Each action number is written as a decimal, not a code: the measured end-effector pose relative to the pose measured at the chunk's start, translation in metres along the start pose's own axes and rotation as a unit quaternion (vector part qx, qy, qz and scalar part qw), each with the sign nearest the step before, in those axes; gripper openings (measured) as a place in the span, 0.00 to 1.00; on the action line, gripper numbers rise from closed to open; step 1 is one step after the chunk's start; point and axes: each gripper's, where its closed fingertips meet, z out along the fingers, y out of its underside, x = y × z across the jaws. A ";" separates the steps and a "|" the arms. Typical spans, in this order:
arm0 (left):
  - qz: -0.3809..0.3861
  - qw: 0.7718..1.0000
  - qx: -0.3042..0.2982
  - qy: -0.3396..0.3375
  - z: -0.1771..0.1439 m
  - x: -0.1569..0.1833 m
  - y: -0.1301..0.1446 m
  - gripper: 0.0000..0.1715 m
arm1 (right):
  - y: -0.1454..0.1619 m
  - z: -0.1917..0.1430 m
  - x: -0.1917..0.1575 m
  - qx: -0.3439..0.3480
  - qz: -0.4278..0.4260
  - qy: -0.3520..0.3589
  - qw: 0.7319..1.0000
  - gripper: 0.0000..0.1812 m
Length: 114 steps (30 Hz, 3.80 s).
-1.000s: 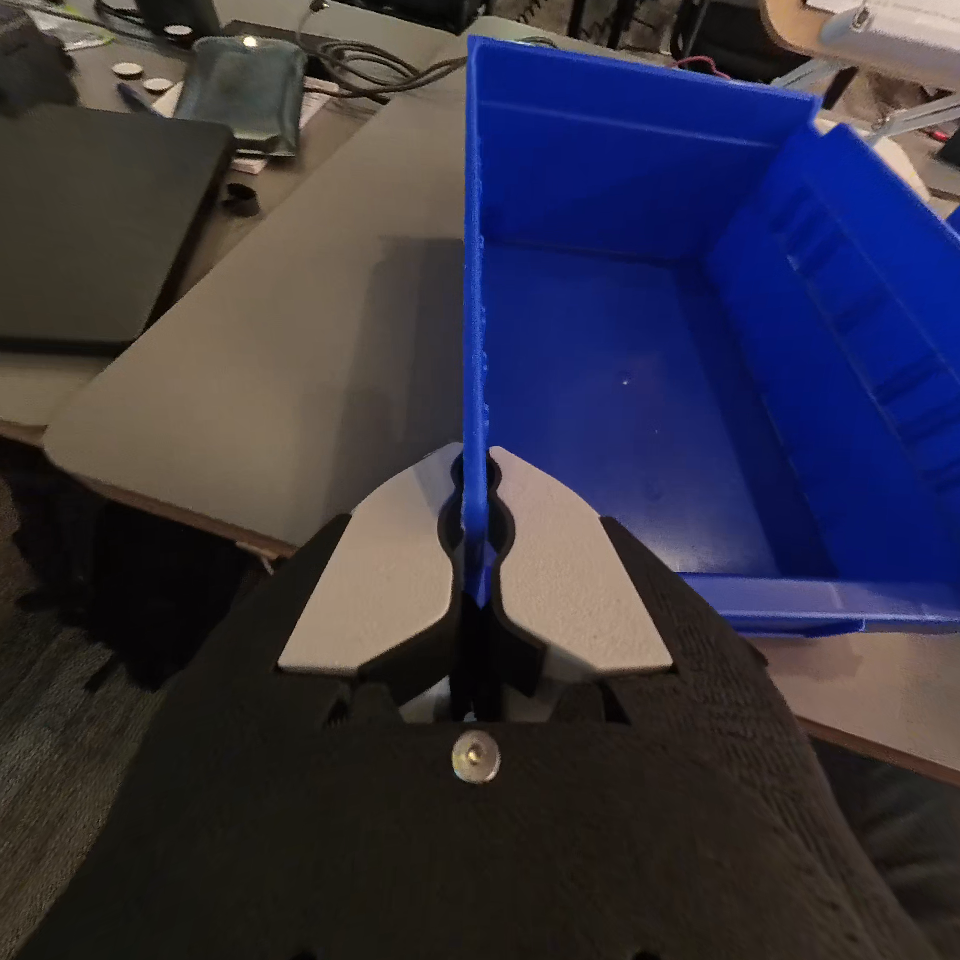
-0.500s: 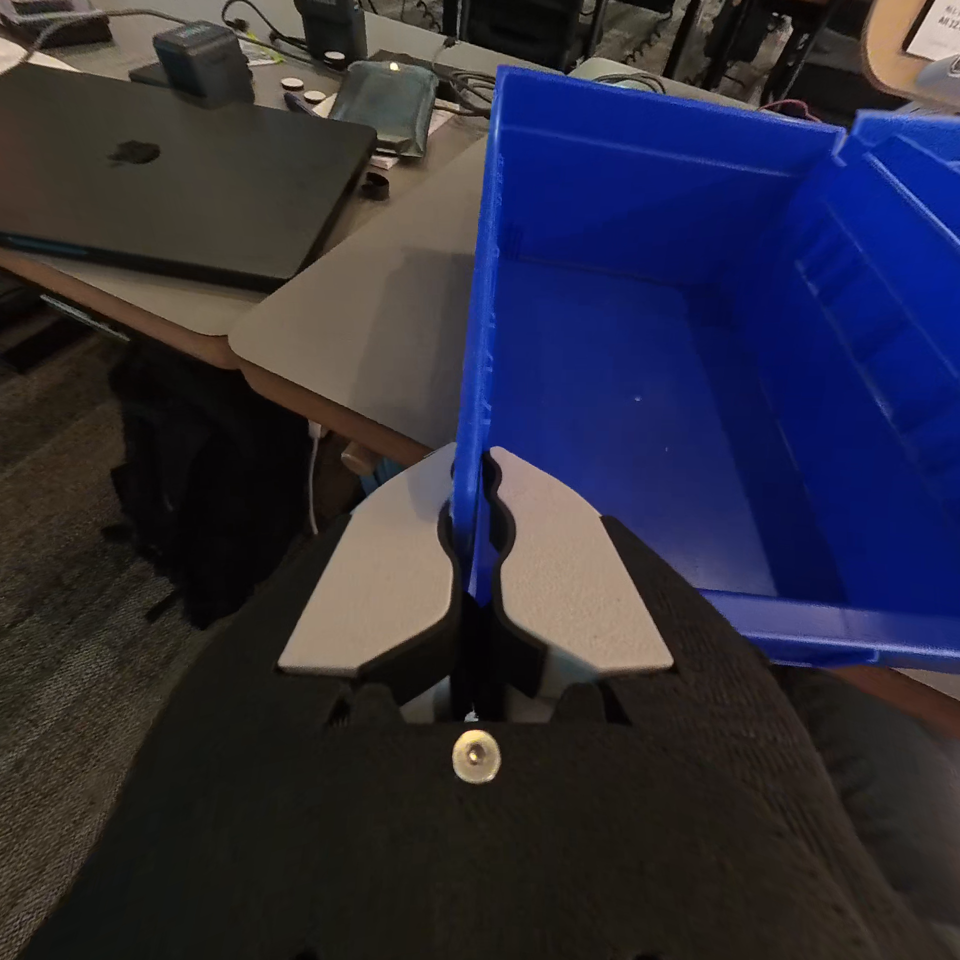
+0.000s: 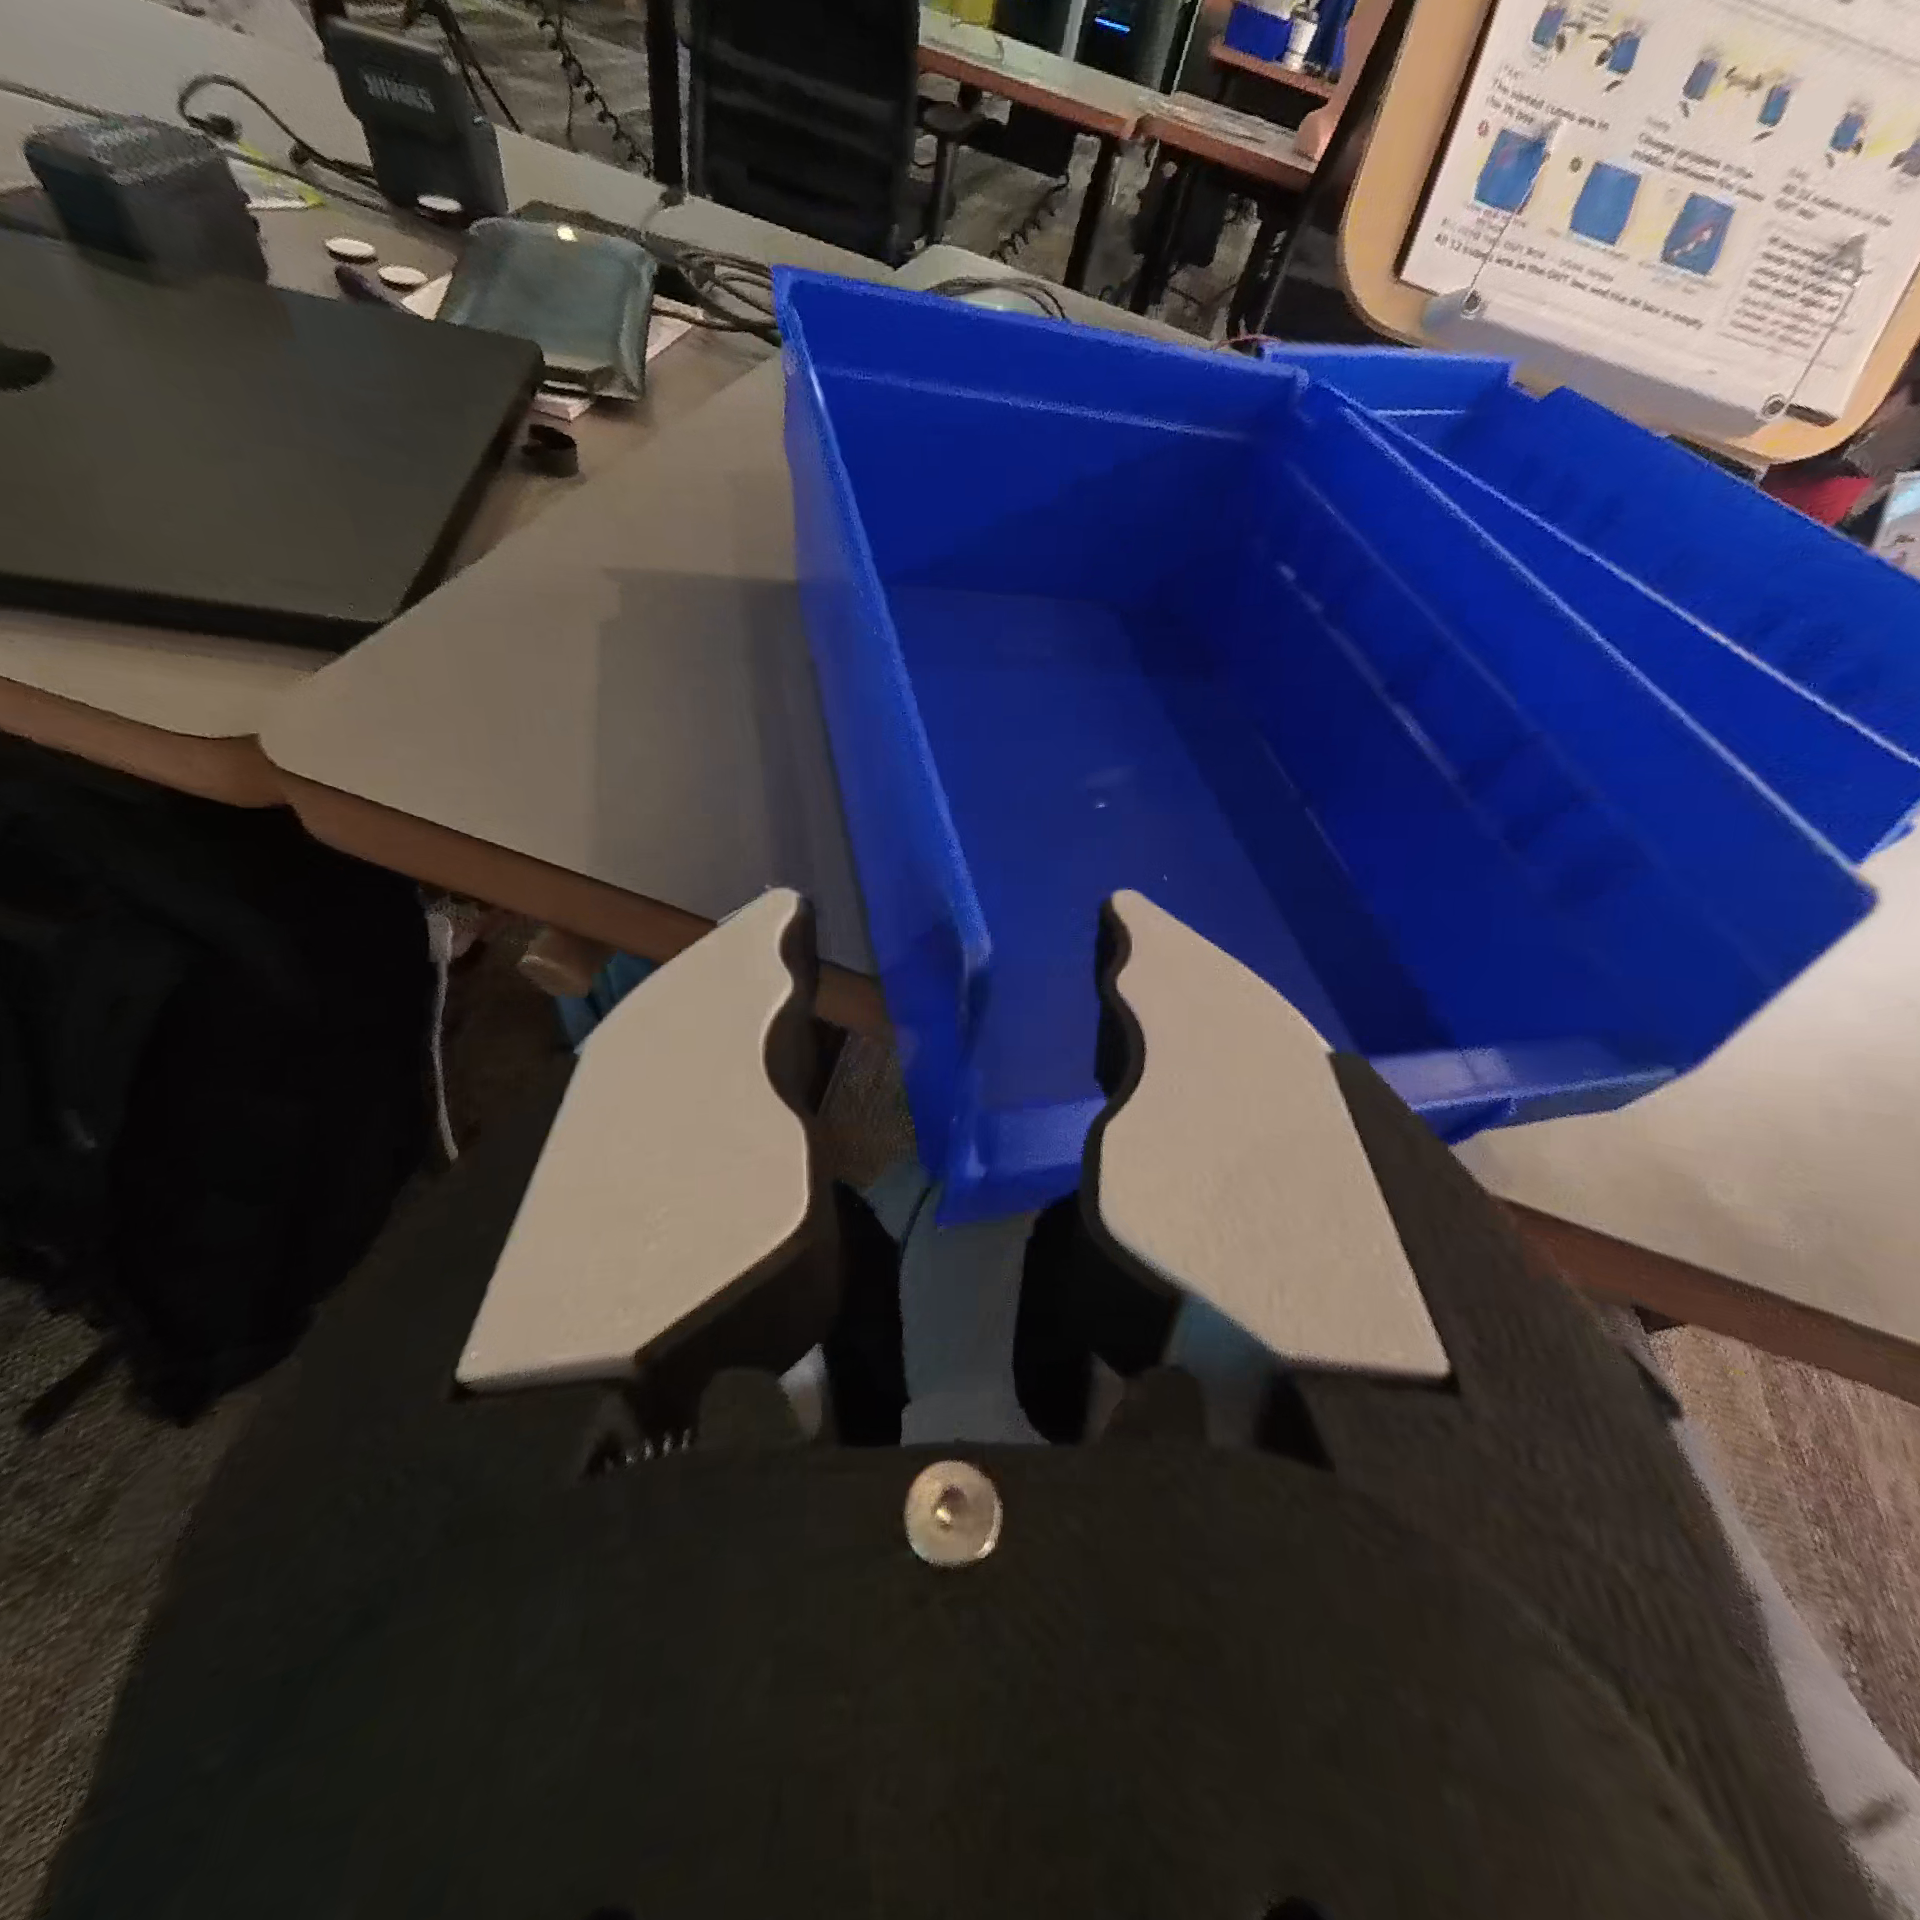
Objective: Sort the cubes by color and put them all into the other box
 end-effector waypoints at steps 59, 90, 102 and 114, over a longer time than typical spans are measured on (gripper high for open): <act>0.783 0.386 -0.273 0.405 0.200 0.204 -0.038 0.23 | 0.070 0.000 0.013 -0.184 -0.001 -0.046 0.982 0.03; 0.786 0.410 -0.346 0.306 0.238 0.136 -0.022 0.03 | 0.106 -0.128 0.086 -0.217 0.084 -0.070 0.970 0.02; 0.840 0.330 -0.281 0.326 0.229 0.093 -0.029 0.04 | 0.137 -0.216 0.167 -0.190 0.192 0.077 0.960 0.02; 0.862 0.298 -0.173 0.372 0.220 0.069 -0.033 0.07 | 0.145 -0.237 0.227 -0.153 0.260 0.263 0.917 0.02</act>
